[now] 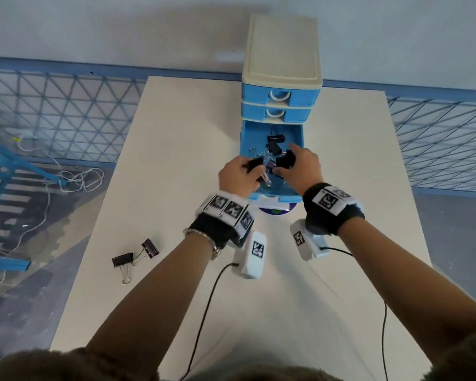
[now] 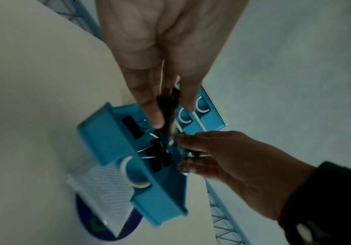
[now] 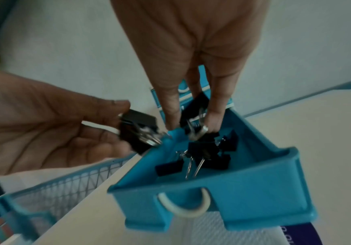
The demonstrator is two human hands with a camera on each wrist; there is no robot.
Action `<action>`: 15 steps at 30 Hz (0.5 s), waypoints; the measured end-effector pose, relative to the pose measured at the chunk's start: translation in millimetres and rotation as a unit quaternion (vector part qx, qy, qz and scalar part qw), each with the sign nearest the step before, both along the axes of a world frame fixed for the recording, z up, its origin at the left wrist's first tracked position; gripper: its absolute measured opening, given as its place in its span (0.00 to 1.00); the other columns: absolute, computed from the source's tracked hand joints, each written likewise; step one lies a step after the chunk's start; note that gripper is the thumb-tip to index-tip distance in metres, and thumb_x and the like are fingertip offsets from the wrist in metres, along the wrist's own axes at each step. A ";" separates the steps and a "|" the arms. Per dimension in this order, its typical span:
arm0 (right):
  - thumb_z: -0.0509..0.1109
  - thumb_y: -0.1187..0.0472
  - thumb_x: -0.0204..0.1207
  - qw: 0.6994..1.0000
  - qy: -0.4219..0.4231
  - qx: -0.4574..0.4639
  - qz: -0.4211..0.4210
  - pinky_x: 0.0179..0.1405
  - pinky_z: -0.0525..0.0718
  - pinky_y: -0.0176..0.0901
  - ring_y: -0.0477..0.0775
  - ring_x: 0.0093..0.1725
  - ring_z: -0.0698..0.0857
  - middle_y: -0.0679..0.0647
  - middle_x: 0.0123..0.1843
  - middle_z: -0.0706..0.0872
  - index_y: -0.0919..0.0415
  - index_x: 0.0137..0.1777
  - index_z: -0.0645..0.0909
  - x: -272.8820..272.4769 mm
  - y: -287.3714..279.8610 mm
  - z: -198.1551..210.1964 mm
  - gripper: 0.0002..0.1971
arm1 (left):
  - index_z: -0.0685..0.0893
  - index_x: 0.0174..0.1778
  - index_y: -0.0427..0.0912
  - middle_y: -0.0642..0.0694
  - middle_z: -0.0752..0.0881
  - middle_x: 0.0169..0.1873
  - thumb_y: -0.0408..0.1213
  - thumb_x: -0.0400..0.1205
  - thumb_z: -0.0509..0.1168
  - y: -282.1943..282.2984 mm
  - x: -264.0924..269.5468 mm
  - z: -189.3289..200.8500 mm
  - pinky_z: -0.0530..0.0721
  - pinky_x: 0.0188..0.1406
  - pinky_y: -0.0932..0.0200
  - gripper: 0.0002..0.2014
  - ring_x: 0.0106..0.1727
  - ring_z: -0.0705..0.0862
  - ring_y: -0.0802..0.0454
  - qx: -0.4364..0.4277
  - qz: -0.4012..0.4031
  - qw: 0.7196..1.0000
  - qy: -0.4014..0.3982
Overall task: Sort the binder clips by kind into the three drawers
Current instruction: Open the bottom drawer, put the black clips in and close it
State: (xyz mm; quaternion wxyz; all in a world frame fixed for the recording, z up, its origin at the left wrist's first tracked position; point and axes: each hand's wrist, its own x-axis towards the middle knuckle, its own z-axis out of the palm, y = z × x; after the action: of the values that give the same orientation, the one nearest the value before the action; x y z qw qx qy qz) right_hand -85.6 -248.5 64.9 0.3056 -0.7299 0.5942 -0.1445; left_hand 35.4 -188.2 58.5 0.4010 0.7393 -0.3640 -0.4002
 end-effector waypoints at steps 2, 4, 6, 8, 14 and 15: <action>0.75 0.59 0.70 1.000 0.010 0.017 0.000 0.65 0.74 0.52 0.67 0.65 0.77 0.69 0.65 0.79 0.66 0.71 0.68 -0.2 -8.3 -1.0 0.31 | 0.75 0.65 0.36 0.34 0.87 0.54 0.46 0.78 0.67 -12.0 -1.9 -1.9 0.84 0.58 0.46 0.23 0.52 0.87 0.37 0.034 -0.009 0.999 -0.015; 0.73 0.57 0.71 1.000 0.016 0.018 0.011 0.67 0.73 0.54 0.67 0.67 0.75 0.68 0.67 0.78 0.65 0.72 0.67 -1.3 -9.1 -8.1 0.31 | 0.74 0.66 0.36 0.34 0.86 0.56 0.46 0.79 0.64 -7.9 0.1 -6.0 0.80 0.63 0.45 0.23 0.57 0.84 0.37 0.045 -0.018 0.997 -0.057; 0.72 0.58 0.72 1.000 0.010 0.007 0.022 0.70 0.73 0.54 0.66 0.68 0.75 0.68 0.70 0.76 0.64 0.72 0.69 0.1 -2.0 -16.6 0.29 | 0.76 0.64 0.36 0.34 0.87 0.54 0.43 0.81 0.63 7.4 4.5 -13.0 0.81 0.61 0.45 0.19 0.55 0.85 0.38 0.035 -0.018 0.996 -0.080; 0.71 0.61 0.73 0.999 -0.017 -0.014 0.034 0.68 0.74 0.51 0.65 0.67 0.77 0.66 0.70 0.76 0.63 0.70 0.72 6.1 11.7 -24.3 0.25 | 0.77 0.62 0.38 0.36 0.87 0.52 0.43 0.81 0.63 29.5 10.2 -20.6 0.83 0.57 0.48 0.16 0.50 0.86 0.40 0.028 -0.008 0.996 -0.084; 0.69 0.67 0.72 0.983 -0.063 -0.082 0.149 0.58 0.79 0.52 0.66 0.58 0.80 0.66 0.57 0.82 0.65 0.59 0.81 47.5 77.0 -47.4 0.14 | 0.78 0.60 0.41 0.39 0.87 0.45 0.41 0.81 0.62 106.5 44.8 -48.7 0.78 0.50 0.56 0.14 0.49 0.84 0.43 0.079 0.012 0.985 -0.155; 0.70 0.68 0.71 0.979 -0.061 -0.086 0.177 0.58 0.80 0.55 0.68 0.57 0.81 0.66 0.56 0.83 0.65 0.57 0.81 55.4 88.2 -52.4 0.14 | 0.78 0.60 0.41 0.39 0.86 0.45 0.40 0.81 0.62 120.3 54.1 -54.8 0.78 0.52 0.54 0.13 0.49 0.84 0.43 0.086 0.013 0.982 -0.167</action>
State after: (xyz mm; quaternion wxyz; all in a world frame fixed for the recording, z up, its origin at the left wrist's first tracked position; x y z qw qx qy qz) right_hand -30.2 -160.3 12.5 0.2980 -0.8367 0.4215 -0.1829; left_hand 89.5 -67.9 3.7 0.2751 0.8320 -0.3802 -0.2959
